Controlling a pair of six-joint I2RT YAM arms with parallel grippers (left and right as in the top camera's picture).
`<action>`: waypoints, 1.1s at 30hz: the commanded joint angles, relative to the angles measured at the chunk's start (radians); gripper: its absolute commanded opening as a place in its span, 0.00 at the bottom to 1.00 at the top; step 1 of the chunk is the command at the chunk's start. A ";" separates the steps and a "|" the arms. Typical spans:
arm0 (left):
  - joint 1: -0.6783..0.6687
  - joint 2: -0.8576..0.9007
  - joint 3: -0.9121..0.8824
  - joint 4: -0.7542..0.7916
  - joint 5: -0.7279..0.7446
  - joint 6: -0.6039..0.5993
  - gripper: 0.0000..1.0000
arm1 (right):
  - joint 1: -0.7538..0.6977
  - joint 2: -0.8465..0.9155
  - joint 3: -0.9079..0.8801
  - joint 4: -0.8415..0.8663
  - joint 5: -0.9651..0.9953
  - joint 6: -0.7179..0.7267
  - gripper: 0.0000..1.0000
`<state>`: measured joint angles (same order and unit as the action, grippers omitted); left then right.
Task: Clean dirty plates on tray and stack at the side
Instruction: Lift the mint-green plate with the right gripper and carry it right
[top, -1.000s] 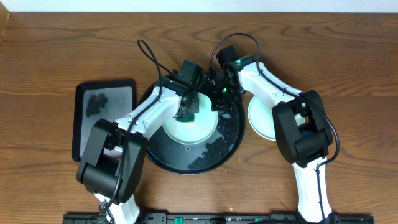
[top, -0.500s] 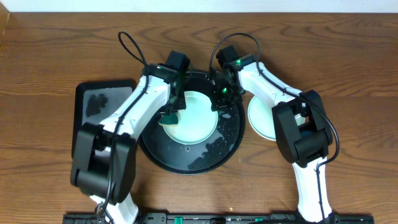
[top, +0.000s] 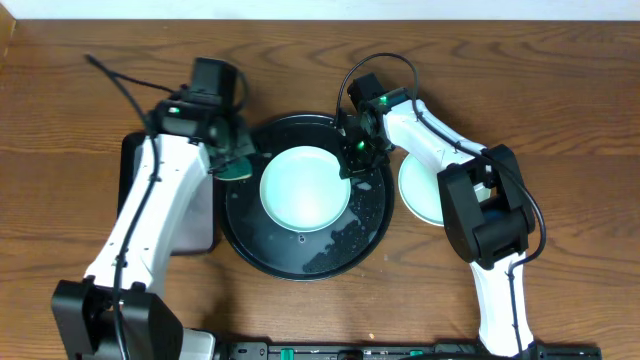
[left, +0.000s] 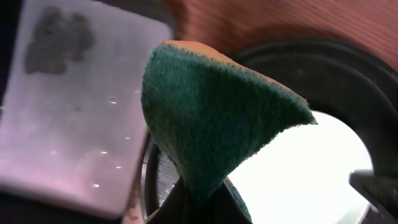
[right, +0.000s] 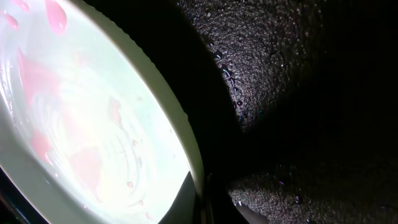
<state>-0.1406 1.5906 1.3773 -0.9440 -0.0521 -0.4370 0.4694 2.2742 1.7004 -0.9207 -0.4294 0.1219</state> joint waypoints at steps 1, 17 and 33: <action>0.032 -0.002 0.018 -0.005 -0.003 0.017 0.07 | 0.019 -0.043 -0.019 -0.013 0.098 0.012 0.01; 0.042 -0.002 0.017 -0.005 -0.005 0.017 0.07 | 0.248 -0.383 -0.019 -0.072 0.844 0.050 0.01; 0.042 -0.002 0.014 -0.006 -0.004 0.017 0.07 | 0.502 -0.452 -0.019 -0.119 1.501 0.050 0.01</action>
<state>-0.1017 1.5913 1.3773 -0.9440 -0.0517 -0.4370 0.9409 1.8618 1.6779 -1.0359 0.8600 0.1528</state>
